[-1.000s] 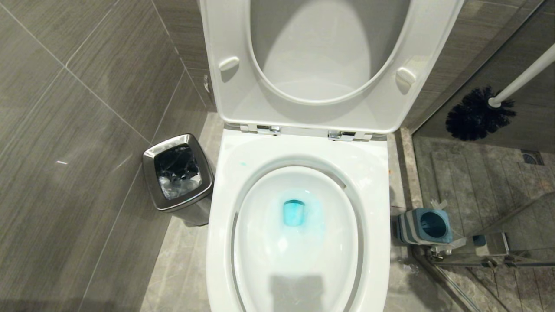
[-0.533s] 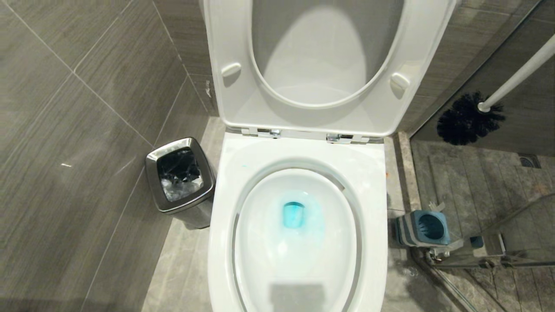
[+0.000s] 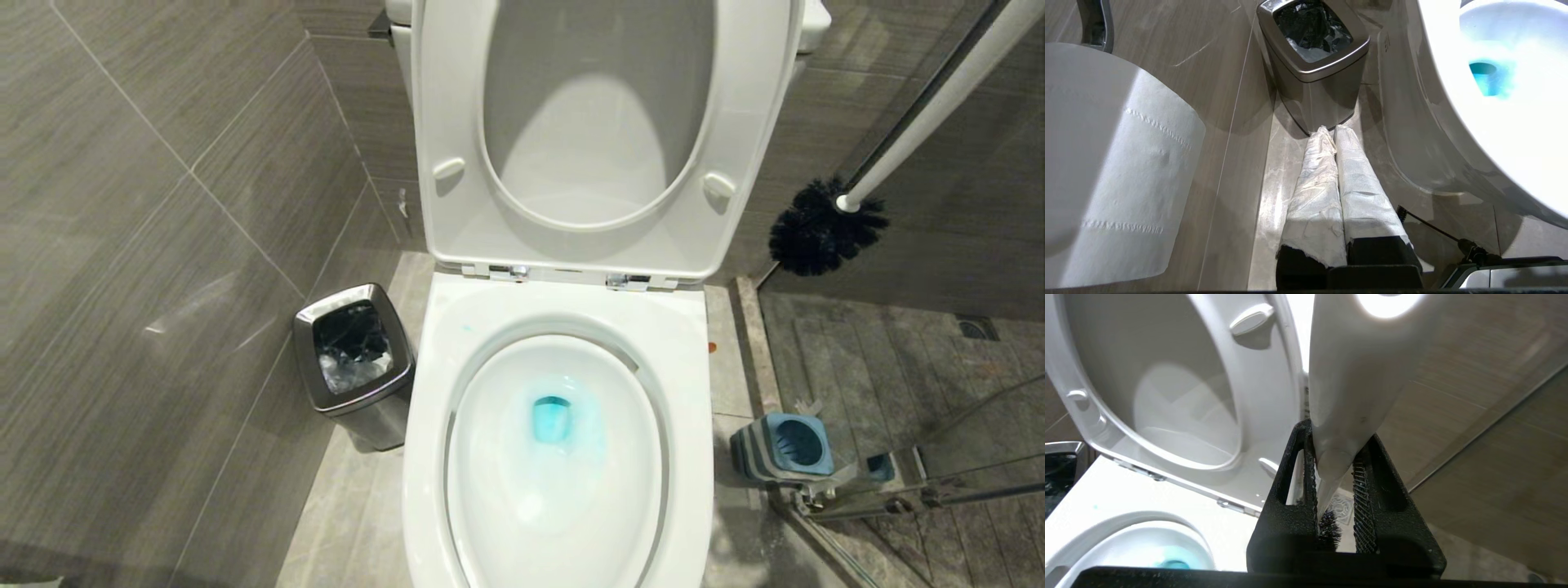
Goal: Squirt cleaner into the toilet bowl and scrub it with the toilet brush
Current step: Scrub the toilet bowl
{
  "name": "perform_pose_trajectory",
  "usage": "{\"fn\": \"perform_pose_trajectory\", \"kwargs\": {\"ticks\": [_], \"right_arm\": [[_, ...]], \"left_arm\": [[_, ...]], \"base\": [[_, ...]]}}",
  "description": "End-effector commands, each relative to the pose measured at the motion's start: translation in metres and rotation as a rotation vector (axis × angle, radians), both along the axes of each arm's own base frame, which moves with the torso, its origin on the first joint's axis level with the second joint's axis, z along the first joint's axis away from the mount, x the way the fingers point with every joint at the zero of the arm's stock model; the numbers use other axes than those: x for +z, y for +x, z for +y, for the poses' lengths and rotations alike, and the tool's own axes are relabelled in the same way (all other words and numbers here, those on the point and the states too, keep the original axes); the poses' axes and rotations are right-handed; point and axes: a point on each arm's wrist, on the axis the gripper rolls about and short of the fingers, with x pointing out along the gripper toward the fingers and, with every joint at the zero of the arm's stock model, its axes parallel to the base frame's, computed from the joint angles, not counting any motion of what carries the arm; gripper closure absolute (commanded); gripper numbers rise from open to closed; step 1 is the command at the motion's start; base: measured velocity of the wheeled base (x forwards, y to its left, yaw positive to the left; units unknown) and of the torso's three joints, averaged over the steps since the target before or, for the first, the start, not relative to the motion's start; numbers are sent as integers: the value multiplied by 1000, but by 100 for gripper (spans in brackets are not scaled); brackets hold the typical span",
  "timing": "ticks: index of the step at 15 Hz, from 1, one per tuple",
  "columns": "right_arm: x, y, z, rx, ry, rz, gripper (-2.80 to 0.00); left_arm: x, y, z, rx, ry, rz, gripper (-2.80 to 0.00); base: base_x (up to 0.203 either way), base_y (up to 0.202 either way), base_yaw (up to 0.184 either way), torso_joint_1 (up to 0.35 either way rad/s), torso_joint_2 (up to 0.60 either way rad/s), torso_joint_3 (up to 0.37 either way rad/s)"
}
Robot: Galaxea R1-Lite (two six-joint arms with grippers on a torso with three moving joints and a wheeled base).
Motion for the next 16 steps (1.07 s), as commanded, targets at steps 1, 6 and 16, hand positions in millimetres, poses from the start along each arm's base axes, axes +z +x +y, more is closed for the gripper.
{"fn": "perform_pose_trajectory", "kwargs": {"ticks": [1, 6, 16], "right_arm": [[-4, 12, 18, 35, -8, 33, 0], [-23, 30, 74, 146, 21, 133, 0], [-90, 95, 165, 125, 97, 300, 0]], "left_arm": [[0, 0, 0, 1, -1, 0, 0], [0, 0, 0, 13, -20, 0, 0], [0, 0, 0, 6, -5, -1, 0]], "base": [[0, 0, 0, -1, 2, 55], [0, 0, 0, 2, 5, 98], [0, 0, 0, 2, 2, 104]]}}
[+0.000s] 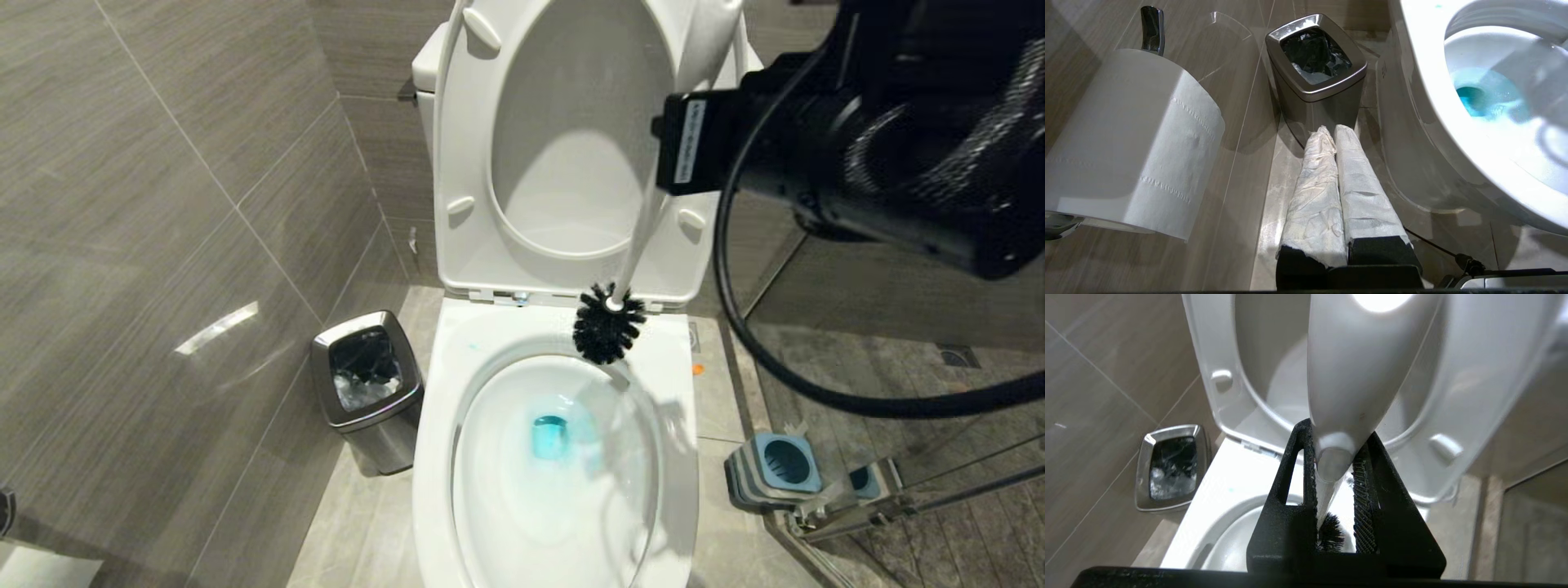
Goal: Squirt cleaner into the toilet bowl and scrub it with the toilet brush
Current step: Scrub the toilet bowl
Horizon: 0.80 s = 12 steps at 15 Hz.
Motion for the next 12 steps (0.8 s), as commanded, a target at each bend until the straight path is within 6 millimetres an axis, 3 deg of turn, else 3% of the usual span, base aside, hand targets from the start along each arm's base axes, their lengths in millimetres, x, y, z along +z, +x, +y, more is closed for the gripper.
{"fn": "perform_pose_trajectory", "kwargs": {"ticks": [1, 8, 12], "right_arm": [[-41, 29, 32, -7, -32, 90, 0], [-133, 77, 75, -33, -40, 285, 0], [-181, 107, 89, -58, -22, 266, 0]], "left_arm": [[0, 0, 0, -2, 2, 1, 0], [0, 0, 0, 6, -7, -2, 0], [0, 0, 0, 9, -35, -2, 0]], "base": [[0, 0, 0, 0, 0, 0], [0, 0, 0, 0, 0, 0], [0, 0, 0, 0, 0, 0]]}}
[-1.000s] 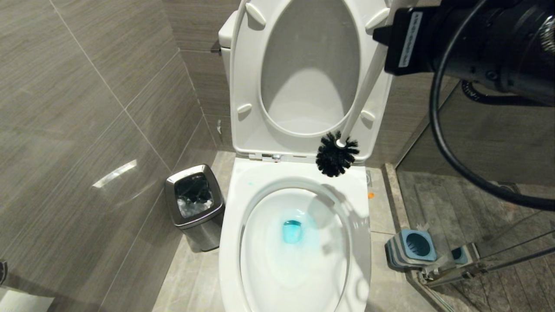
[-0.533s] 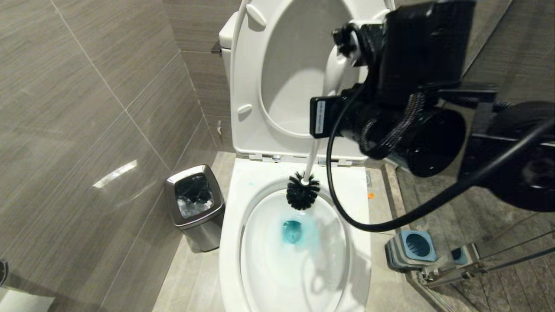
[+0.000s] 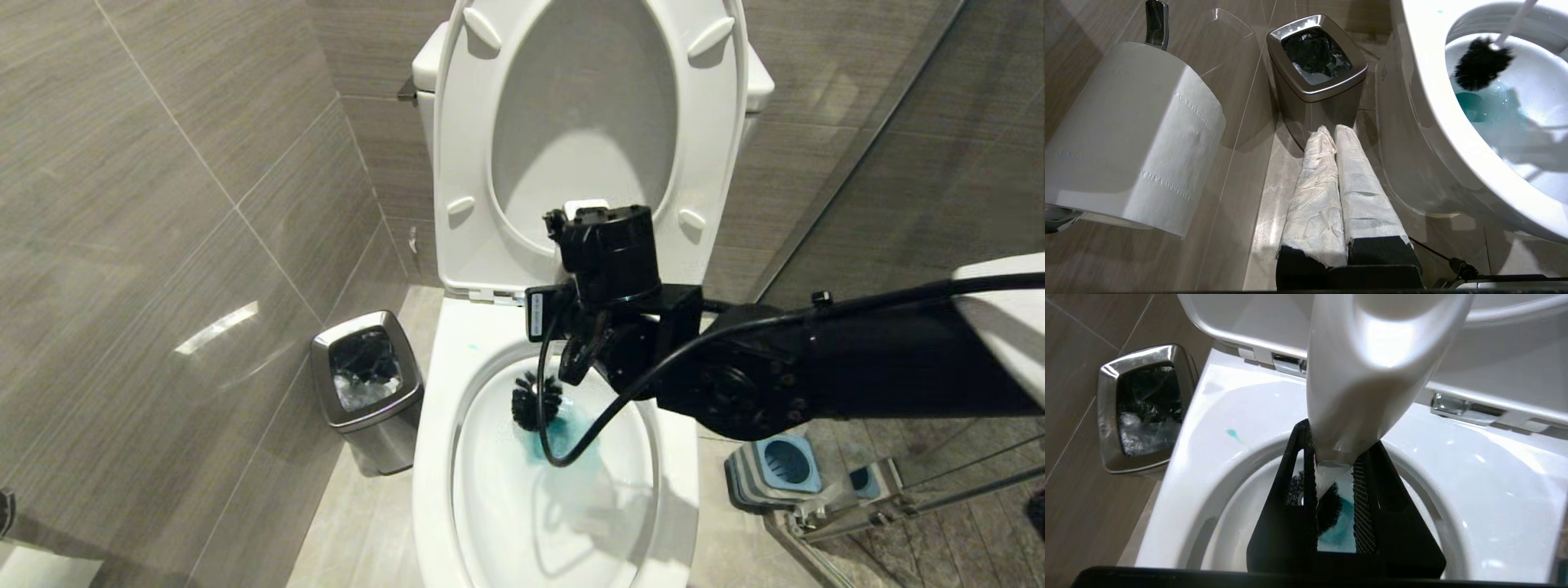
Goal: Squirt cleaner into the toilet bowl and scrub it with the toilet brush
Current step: Scrub the toilet bowl
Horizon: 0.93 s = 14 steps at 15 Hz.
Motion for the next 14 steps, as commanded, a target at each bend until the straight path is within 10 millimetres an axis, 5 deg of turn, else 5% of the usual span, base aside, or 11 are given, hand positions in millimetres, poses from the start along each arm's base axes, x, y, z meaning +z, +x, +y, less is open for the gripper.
{"fn": "perform_pose_trajectory", "kwargs": {"ticks": [1, 6, 11, 14], "right_arm": [[-48, 17, 9, -16, -51, 27, 0], [-100, 22, 11, -24, -107, 27, 0], [-153, -3, 7, -1, -174, 83, 0], [-136, -8, 7, -6, -130, 26, 0]], "left_arm": [[0, 0, 0, -1, -1, 0, 0], [0, 0, 0, -1, 4, -2, 0], [0, 0, 0, -2, 4, -2, 0], [0, 0, 0, -1, 4, -2, 0]], "base": [[0, 0, 0, 0, 0, 0], [0, 0, 0, 0, 0, 0], [0, 0, 0, 0, 0, 0], [0, 0, 0, 0, 0, 0]]}}
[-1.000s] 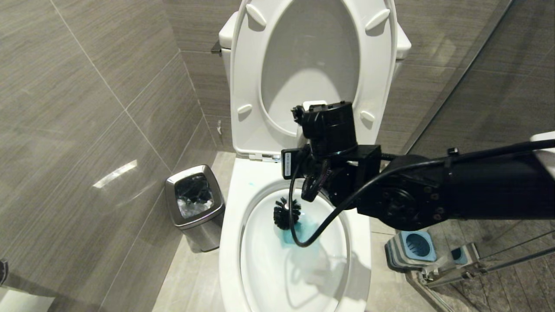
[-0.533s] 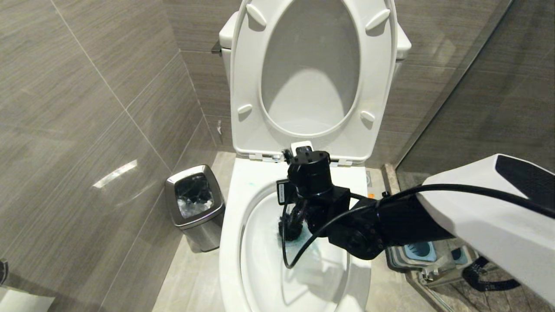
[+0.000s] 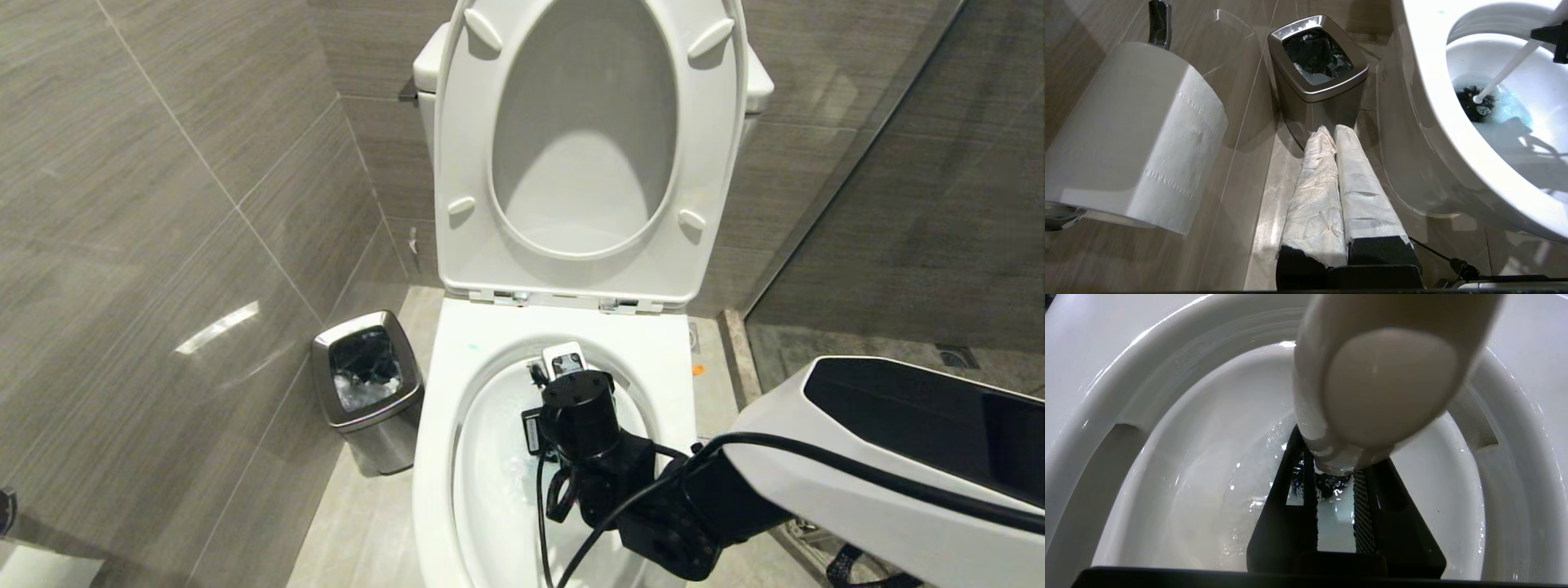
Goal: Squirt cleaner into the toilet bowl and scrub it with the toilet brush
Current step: Scrub the toilet bowl
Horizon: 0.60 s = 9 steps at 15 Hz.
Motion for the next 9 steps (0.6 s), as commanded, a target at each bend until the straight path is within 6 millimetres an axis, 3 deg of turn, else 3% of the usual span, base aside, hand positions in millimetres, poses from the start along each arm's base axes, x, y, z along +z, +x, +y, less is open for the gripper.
{"fn": "perform_pose_trajectory", "kwargs": {"ticks": [1, 6, 8, 9], "right_arm": [[28, -6, -3, -4, 39, -45, 0], [114, -57, -16, 48, 108, -117, 0], [130, -71, -24, 51, 97, -106, 0], [127, -76, -28, 50, 76, -89, 0]], "left_arm": [[0, 0, 0, 0, 0, -1, 0], [0, 0, 0, 0, 4, 0, 0], [0, 0, 0, -1, 11, 0, 0], [0, 0, 0, -2, 11, 0, 0]], "base": [[0, 0, 0, 0, 0, 0], [0, 0, 0, 0, 0, 0], [0, 0, 0, 0, 0, 0], [0, 0, 0, 0, 0, 0]]}}
